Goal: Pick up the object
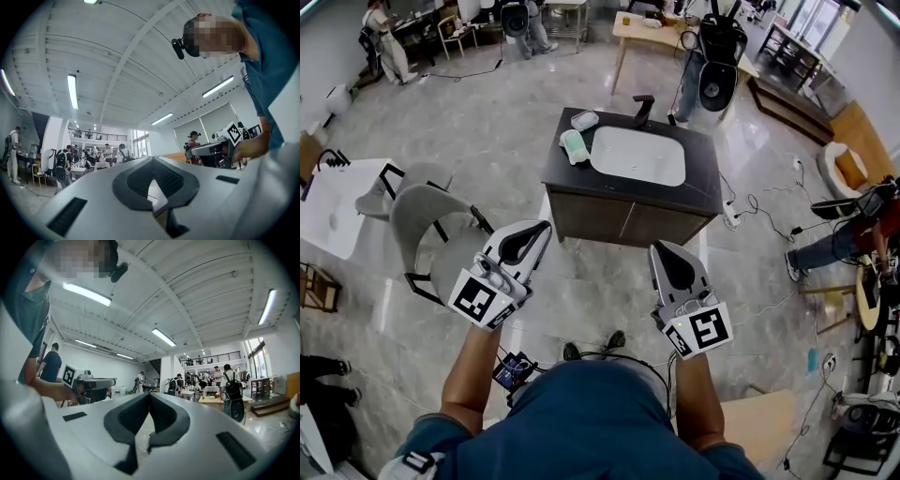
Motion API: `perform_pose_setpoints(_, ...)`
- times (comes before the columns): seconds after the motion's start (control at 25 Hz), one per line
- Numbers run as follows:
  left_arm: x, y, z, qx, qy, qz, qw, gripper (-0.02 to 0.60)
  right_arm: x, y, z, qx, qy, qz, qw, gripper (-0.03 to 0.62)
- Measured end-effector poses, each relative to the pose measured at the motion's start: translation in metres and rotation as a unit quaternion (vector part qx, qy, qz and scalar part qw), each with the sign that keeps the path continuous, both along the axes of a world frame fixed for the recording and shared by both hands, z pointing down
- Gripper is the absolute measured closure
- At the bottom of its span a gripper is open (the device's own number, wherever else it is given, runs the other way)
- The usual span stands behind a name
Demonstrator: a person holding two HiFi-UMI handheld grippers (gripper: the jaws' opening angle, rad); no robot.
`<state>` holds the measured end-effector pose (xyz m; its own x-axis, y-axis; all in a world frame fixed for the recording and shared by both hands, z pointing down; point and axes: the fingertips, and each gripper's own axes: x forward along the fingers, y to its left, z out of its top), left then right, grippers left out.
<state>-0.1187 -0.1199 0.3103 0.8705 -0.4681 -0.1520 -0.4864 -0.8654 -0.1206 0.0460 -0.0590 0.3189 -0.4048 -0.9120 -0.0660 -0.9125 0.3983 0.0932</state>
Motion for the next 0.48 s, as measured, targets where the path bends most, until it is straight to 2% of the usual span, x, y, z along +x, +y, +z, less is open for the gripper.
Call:
perform_pose_setpoints(0.28, 0.023, -0.035, 0.009, -0.007, -0.003, -0.010, 0.9999, 0.577, 0.024, -0.034, 0.009, -0.006, -0.002, -0.008, 1.000, 0.580)
perform_pose_setpoints(0.48, 0.053, -0.060, 0.011, -0.010, -0.008, -0.017, 0.9998, 0.577, 0.052, -0.066, 0.013, -0.007, -0.009, -0.022, 1.000, 0.580)
